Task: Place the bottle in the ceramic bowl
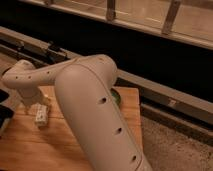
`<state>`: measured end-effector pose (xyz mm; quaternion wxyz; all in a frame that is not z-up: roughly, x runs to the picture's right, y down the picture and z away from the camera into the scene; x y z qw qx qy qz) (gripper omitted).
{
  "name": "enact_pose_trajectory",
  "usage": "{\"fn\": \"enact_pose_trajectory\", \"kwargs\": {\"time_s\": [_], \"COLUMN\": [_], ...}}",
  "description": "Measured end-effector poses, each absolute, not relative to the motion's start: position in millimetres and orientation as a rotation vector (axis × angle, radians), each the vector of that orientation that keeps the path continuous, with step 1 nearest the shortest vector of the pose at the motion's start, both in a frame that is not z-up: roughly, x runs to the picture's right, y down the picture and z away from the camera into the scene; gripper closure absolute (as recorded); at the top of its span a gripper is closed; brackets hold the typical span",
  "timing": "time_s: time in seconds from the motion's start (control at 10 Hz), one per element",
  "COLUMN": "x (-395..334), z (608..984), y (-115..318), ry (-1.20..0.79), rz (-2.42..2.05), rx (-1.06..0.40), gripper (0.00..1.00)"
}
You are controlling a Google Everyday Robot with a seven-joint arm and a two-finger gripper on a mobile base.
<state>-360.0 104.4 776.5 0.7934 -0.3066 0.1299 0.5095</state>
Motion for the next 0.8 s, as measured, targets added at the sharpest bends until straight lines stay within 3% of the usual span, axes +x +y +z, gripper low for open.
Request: {"fn": "enact_pose_trajectory", "kwargs": {"time_s": [0.8], "x": [-329], "z": [808], "y": [135], "ry": [0.411], "rz": [1.130], "rx": [-0.645], "gripper": [0.35]}}
